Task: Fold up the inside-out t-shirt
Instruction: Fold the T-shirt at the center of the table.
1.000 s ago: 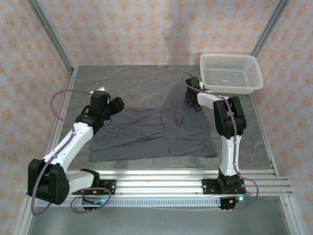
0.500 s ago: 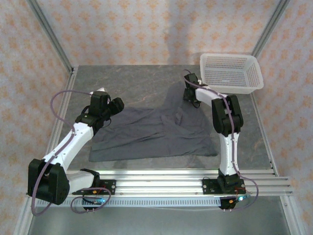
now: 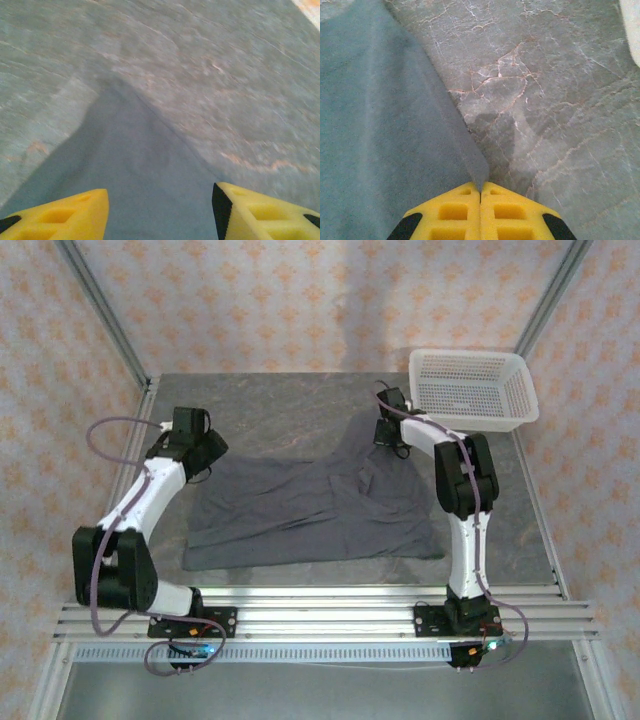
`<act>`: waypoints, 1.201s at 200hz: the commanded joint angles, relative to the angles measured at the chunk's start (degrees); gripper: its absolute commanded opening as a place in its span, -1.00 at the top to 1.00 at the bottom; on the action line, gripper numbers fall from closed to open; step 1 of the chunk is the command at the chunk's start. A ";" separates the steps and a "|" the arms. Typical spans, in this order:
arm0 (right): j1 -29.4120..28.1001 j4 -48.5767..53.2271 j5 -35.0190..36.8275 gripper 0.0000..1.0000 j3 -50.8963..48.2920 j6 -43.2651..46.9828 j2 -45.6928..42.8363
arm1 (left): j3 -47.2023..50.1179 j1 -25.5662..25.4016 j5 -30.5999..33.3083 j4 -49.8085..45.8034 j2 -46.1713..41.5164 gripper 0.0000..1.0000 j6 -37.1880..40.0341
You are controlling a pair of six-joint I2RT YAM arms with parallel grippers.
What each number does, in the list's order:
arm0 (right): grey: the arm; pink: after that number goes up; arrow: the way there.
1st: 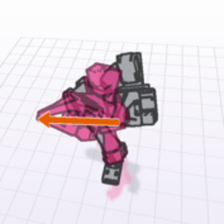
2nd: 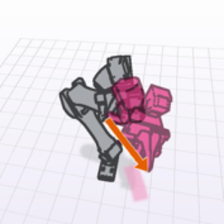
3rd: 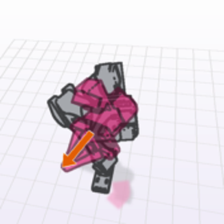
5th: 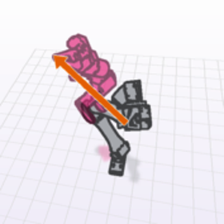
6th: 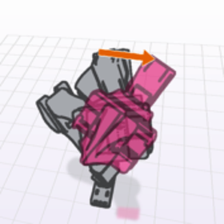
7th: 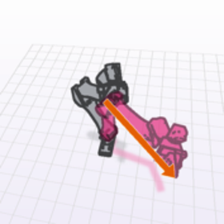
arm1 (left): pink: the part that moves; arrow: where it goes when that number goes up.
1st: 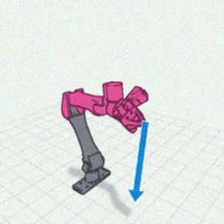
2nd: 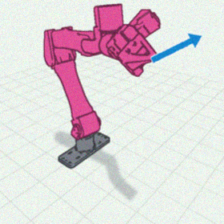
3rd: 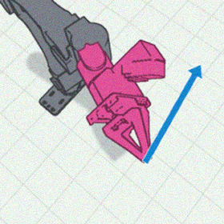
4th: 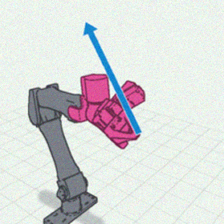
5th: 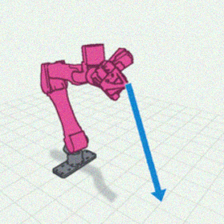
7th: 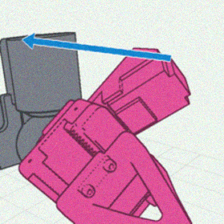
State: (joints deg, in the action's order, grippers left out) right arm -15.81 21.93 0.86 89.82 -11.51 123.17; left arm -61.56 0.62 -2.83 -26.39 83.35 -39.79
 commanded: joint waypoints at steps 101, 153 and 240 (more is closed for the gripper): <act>1.77 -4.22 -3.42 1.00 -9.30 -0.88 -8.73 | -16.61 9.14 -9.20 -3.88 28.43 -0.06 -2.58; 2.01 -3.74 -3.49 1.00 -9.18 -0.88 -8.97 | -19.06 9.42 -5.80 -6.39 31.62 0.02 -1.31; 5.44 -4.94 -4.40 1.00 -12.46 -4.27 -11.44 | -20.23 11.50 0.38 -10.44 30.37 1.00 0.50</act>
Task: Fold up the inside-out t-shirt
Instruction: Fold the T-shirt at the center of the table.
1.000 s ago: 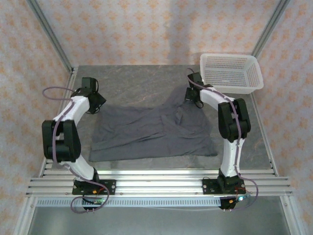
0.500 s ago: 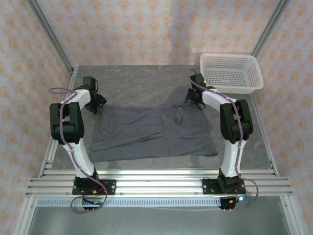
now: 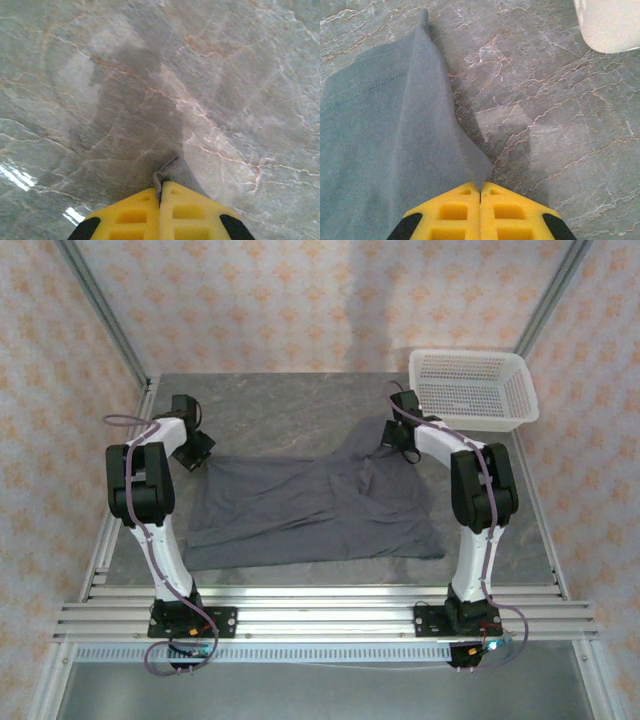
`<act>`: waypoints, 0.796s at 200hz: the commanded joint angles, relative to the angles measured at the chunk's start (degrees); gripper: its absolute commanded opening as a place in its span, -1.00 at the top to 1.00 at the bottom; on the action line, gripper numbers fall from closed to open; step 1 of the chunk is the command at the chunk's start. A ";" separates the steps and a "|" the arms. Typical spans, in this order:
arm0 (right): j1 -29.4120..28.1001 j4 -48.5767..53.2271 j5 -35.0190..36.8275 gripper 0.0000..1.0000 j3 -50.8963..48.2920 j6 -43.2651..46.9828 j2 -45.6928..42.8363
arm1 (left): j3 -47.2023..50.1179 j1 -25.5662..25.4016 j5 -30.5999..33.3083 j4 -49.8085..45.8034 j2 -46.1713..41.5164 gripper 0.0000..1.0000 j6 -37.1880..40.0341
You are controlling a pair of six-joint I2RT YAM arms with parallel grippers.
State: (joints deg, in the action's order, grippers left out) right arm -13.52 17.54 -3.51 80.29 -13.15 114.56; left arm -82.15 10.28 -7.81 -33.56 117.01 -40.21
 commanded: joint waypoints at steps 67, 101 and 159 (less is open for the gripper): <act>5.62 -0.73 -7.75 1.00 -1.77 -4.39 -2.59 | 4.44 1.85 -1.94 -0.69 -7.27 1.00 1.97; 5.70 2.13 -7.59 1.00 0.08 -4.45 -6.82 | 6.07 1.92 2.15 -3.02 -15.33 1.00 1.67; 5.71 -3.03 -7.41 1.00 -17.17 -9.79 -18.73 | 26.56 1.89 5.00 1.48 -33.54 1.00 -4.87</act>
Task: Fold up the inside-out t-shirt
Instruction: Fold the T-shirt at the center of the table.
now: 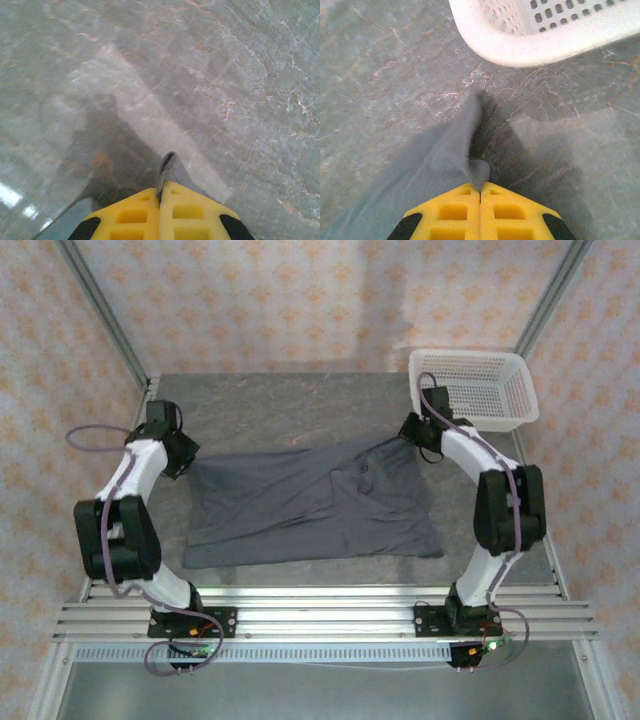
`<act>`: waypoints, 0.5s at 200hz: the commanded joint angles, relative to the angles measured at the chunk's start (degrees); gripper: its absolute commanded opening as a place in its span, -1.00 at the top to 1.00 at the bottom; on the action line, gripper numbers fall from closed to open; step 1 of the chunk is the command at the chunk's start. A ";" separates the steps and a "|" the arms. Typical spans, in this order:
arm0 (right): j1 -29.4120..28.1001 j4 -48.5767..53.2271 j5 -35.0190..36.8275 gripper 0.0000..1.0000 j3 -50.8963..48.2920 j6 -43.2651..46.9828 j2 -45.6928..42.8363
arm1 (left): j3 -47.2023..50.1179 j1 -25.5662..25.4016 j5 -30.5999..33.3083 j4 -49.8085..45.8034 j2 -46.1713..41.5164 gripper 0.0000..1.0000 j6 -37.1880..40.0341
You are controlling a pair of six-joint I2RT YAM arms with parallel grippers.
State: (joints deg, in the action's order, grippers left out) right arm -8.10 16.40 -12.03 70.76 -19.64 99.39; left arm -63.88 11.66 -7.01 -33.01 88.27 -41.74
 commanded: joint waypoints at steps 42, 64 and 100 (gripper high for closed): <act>0.45 1.76 0.55 1.00 -9.55 -3.07 -2.85 | 13.74 0.47 1.78 0.94 -5.01 1.00 -2.48; 0.50 4.08 0.27 1.00 -8.01 -2.51 -6.14 | 13.08 0.47 1.92 0.53 -7.85 1.00 -2.47; 0.41 3.60 -2.19 1.00 -13.99 -5.39 -12.56 | 12.45 0.49 5.34 -2.64 -13.13 1.00 -2.30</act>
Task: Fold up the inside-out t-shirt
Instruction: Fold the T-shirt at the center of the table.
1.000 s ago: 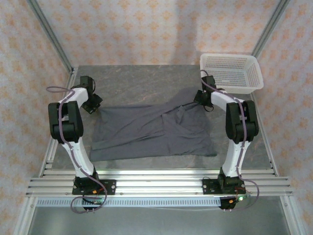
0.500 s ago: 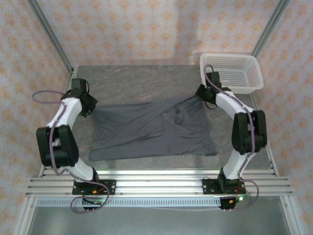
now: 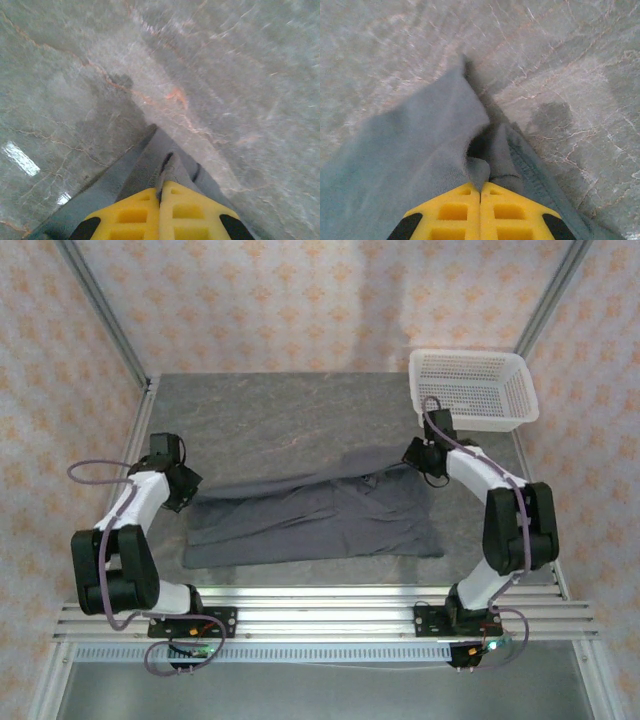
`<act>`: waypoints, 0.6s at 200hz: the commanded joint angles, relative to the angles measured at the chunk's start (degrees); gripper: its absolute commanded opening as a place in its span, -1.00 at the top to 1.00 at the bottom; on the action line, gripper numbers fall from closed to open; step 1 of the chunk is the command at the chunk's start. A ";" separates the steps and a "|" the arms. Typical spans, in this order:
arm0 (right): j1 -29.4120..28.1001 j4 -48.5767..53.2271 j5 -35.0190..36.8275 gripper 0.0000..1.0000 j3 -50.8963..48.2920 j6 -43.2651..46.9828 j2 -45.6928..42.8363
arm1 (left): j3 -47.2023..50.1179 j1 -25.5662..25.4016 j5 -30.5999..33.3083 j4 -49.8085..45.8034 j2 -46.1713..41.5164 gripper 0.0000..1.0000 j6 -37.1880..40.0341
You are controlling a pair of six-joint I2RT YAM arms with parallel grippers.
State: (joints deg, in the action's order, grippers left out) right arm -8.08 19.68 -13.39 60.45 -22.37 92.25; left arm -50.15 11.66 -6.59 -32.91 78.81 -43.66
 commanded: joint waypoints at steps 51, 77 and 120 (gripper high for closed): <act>-0.71 -5.41 -4.12 1.00 -19.57 -8.78 -7.96 | 4.68 0.47 4.14 0.30 -0.80 1.00 -1.46; -0.95 -3.33 -3.32 0.83 -19.91 -8.23 -8.33 | 6.84 0.38 2.27 4.21 0.21 0.85 -2.07; -0.94 3.48 -0.62 0.41 -12.02 -4.17 -13.02 | 4.89 -0.23 3.25 4.75 -2.76 0.22 -1.45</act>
State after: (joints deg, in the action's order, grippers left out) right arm -8.86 19.07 -17.21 42.52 -28.99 83.22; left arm -43.31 11.62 -5.52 -29.71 79.13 -44.97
